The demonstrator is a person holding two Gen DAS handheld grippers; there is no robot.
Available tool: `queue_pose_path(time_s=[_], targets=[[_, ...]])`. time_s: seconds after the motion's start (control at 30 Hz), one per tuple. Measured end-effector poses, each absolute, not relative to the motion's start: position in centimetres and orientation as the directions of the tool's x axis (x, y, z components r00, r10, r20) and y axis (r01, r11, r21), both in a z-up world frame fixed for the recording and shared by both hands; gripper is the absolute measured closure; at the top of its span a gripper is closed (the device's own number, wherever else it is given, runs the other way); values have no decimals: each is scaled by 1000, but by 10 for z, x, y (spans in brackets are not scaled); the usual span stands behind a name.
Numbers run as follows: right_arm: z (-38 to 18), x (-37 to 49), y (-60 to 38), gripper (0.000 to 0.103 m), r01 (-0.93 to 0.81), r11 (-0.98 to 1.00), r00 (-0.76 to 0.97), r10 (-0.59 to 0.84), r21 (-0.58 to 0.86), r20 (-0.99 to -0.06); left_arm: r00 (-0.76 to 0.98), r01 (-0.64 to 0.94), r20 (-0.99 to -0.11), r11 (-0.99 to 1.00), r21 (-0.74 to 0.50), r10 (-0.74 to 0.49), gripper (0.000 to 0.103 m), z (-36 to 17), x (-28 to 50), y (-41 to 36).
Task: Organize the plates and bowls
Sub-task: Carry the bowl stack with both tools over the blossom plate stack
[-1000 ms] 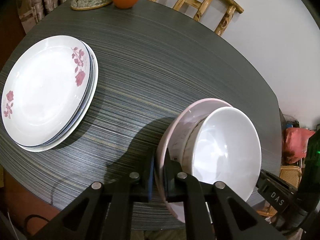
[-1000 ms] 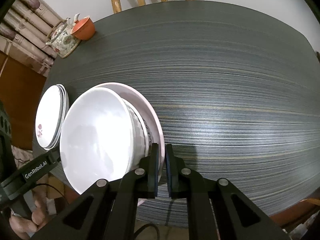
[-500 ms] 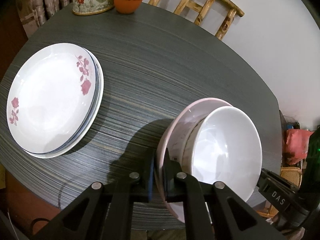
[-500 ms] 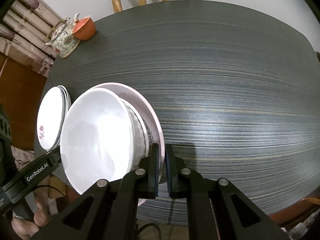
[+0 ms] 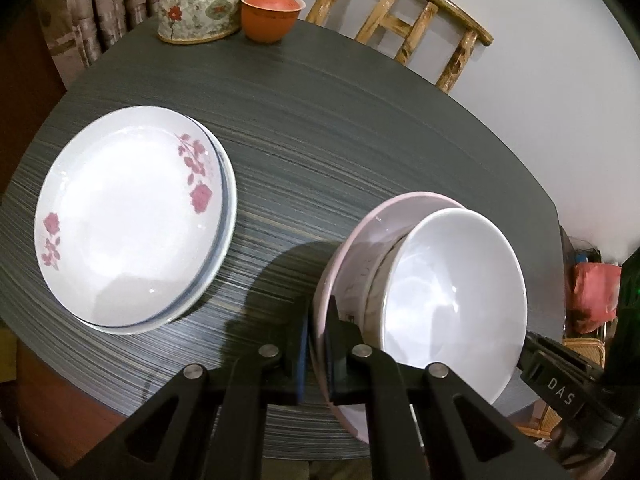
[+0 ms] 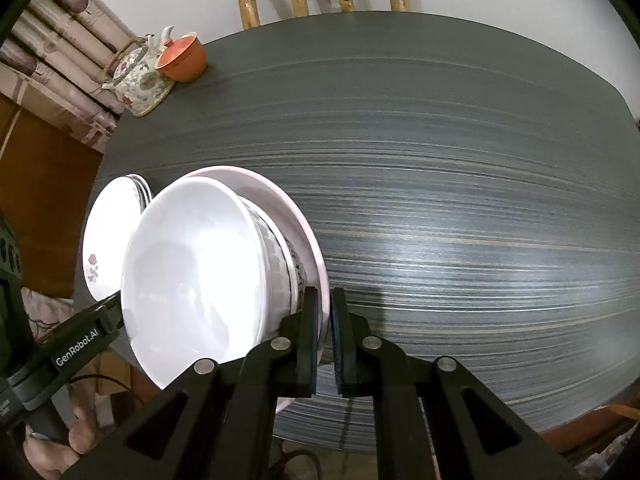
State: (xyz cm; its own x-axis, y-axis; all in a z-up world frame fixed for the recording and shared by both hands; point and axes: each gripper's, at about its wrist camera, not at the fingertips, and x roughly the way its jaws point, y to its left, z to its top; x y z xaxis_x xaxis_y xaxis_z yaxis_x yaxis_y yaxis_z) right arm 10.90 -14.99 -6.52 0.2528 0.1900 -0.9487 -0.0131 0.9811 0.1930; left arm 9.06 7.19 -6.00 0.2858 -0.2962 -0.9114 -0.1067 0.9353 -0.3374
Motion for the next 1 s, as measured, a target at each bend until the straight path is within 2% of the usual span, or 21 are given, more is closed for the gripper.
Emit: queue_pose_path(time_s=[1.0], targets=[[-29, 146, -33, 94, -177, 964, 246, 239, 199, -939, 369, -238, -910, 927, -291, -191, 100, -22, 101, 194]])
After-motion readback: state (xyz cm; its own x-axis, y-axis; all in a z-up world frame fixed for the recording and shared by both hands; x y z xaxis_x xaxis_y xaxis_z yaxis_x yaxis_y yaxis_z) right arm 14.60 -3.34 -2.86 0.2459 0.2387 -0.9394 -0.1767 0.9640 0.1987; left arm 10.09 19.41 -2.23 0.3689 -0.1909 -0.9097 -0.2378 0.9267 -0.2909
